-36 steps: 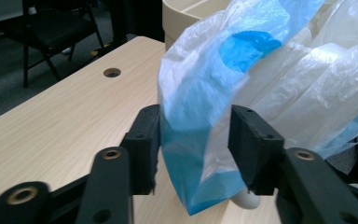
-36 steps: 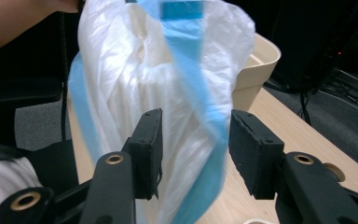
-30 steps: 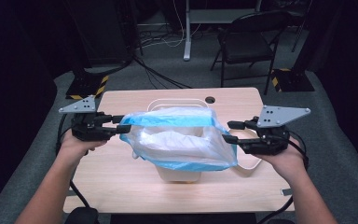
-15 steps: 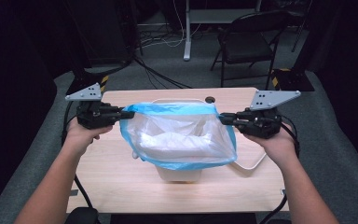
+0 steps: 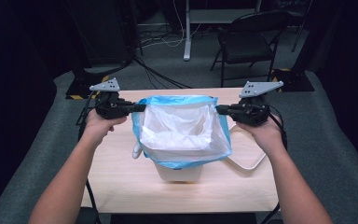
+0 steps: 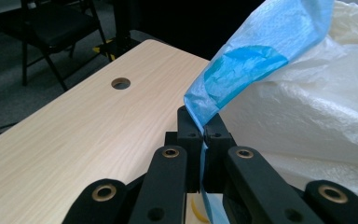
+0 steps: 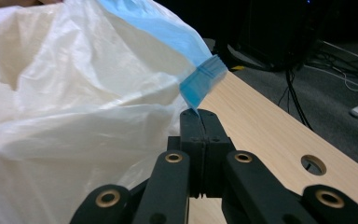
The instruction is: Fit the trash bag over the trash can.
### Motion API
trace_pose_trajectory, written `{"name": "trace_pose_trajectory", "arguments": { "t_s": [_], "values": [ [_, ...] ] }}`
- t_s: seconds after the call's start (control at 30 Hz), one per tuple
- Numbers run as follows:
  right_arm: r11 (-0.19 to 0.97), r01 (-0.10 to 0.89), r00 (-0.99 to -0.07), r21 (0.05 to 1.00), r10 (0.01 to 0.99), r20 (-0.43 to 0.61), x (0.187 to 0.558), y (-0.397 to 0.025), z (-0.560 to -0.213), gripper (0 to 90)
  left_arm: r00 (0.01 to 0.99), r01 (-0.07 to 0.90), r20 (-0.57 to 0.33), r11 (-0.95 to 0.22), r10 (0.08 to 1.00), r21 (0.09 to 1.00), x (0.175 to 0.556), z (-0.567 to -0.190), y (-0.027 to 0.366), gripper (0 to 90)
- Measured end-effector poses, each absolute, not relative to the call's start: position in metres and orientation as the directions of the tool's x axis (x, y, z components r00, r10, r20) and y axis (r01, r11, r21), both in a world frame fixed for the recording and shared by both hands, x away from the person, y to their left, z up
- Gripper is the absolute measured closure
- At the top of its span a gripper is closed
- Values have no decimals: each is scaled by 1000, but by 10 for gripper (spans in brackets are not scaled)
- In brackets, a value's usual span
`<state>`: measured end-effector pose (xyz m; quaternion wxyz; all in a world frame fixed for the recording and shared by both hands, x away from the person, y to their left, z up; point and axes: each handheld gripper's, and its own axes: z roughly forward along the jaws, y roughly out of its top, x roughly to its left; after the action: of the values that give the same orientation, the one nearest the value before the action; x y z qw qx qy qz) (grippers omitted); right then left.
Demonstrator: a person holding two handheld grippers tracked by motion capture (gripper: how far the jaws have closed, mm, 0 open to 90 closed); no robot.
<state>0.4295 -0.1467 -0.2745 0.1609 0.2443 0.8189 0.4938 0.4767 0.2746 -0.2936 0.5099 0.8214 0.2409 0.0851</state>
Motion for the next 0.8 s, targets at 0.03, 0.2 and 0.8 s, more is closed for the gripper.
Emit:
{"name": "trace_pose_trajectory", "arguments": {
  "t_s": [0.03,0.2,0.8],
  "values": [
    [394,249,-826,885,563,-18,432,-147,-277,898,869,312,-110,-360,483,879,478,-295,274,880],
    [416,281,-824,865,566,-5,439,-146,-288,899,863,329,-112,-379,492,865,482,-304,274,881],
    [461,333,-824,822,567,16,447,-144,-311,900,838,399,-131,-430,530,810,480,-322,275,884]
  ]
}}
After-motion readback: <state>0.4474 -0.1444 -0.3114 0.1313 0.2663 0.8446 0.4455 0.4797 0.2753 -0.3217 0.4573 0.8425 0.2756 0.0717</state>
